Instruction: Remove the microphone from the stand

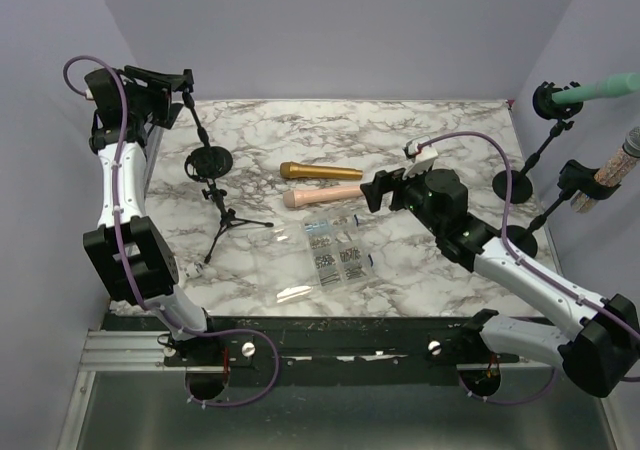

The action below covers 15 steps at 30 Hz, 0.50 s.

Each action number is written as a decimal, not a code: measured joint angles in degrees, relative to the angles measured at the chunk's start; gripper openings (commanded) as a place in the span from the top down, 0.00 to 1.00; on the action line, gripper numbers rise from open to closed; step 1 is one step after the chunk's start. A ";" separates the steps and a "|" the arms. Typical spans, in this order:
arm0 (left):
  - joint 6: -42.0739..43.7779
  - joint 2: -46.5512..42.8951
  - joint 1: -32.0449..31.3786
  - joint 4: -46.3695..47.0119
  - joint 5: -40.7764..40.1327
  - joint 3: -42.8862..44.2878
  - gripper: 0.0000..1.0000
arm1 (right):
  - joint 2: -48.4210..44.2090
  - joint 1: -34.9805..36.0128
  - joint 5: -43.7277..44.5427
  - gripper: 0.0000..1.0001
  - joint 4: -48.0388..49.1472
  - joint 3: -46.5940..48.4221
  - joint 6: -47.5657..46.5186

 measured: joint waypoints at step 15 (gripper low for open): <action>-1.31 3.74 -0.28 -2.27 0.13 4.04 0.61 | 0.87 0.00 0.28 0.00 0.42 0.00 0.00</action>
